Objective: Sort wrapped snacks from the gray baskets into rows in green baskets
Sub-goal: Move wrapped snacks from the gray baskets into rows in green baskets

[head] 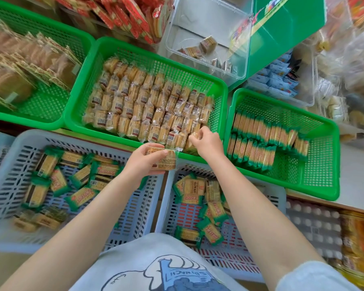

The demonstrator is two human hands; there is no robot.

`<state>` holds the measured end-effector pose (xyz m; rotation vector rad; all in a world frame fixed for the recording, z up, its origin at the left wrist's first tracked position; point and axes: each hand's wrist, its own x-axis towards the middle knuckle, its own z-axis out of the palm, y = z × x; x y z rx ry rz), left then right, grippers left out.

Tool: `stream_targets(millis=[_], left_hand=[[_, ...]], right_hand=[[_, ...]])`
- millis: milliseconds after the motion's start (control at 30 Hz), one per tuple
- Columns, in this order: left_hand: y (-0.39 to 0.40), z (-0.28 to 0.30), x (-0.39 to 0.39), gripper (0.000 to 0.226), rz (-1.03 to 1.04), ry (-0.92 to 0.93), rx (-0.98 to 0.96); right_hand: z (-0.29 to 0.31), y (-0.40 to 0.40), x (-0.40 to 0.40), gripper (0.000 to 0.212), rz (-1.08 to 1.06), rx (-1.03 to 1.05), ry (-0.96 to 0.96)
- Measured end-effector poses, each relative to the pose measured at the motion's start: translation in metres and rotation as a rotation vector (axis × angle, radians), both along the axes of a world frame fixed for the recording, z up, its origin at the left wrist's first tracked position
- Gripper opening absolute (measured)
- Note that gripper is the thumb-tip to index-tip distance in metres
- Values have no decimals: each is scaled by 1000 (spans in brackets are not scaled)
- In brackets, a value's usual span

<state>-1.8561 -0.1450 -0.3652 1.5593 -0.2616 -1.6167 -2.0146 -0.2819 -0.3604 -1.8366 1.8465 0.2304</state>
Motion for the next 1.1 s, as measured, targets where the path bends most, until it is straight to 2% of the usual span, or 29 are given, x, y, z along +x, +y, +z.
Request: stream_targets(millis=[200, 367, 533, 633, 800, 933, 1000, 1100], left_hand=[[2, 0, -1, 28, 15, 19, -13], [1, 1, 0, 27, -2, 29, -16], [3, 1, -1, 27, 7, 35, -29], [4, 0, -1, 27, 3, 28, -28], [4, 3, -2, 27, 2, 19, -21], [3, 5, -3, 26, 15, 8, -3], [3, 6, -2, 25, 4, 6, 5], [-2, 10, 2, 26, 14, 41, 2]], right_hand=[[-10, 16, 1, 36, -23, -93, 3], [2, -4, -1, 39, 44, 62, 25], [13, 0, -9, 33, 206, -41, 34], [7, 3, -10, 33, 235, 66, -4], [4, 1, 2, 34, 371, 105, 186], [-6, 0, 0, 27, 301, 119, 148], [-5, -3, -6, 30, 305, 155, 126], [14, -2, -15, 32, 202, 97, -64]])
